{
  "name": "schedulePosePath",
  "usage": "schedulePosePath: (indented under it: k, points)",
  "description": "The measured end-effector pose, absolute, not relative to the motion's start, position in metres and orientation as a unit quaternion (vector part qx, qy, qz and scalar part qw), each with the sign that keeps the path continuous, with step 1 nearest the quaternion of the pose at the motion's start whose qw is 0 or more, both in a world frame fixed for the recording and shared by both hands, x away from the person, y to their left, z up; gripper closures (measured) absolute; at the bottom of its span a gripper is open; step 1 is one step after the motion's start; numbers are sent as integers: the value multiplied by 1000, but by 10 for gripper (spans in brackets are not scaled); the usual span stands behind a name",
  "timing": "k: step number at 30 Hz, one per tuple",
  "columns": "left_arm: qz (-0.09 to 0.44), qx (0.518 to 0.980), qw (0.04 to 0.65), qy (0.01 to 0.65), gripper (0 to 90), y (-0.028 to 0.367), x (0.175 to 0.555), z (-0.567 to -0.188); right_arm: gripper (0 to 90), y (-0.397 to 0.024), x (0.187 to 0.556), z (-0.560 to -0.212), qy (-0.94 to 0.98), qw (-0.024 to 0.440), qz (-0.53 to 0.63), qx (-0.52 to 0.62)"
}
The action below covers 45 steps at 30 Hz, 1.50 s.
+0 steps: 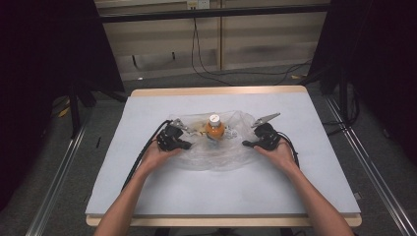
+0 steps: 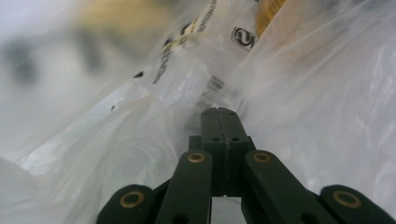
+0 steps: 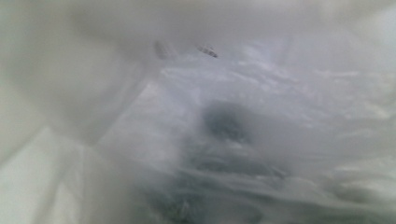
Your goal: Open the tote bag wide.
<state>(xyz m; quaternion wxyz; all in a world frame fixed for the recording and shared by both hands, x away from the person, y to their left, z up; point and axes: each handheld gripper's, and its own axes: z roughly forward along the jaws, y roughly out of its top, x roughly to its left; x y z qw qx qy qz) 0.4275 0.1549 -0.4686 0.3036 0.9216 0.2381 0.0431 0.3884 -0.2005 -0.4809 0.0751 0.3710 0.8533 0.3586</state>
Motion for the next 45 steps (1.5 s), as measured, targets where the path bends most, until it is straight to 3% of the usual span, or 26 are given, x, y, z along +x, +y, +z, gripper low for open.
schedulePosePath:
  k: [10,13,24,26,29,37,45]
  points:
    - [56,937,248,241,900,179,427,-461,900,-234,371,-473,881,109,298,352]
    - [68,954,201,213,900,179,422,-456,900,-235,370,-471,887,108,290,342]
    - [59,964,188,179,900,191,411,-454,900,-241,355,-467,905,77,272,318]
    - [56,962,194,181,900,192,412,-454,900,-242,355,-467,906,85,277,309]
    - [43,940,261,214,900,199,414,-461,900,-246,355,-470,893,78,299,327]
    - [53,921,327,204,900,194,400,-449,900,-247,352,-461,870,79,357,330]
    - [63,916,347,192,900,197,389,-425,900,-236,342,-438,865,82,387,310]
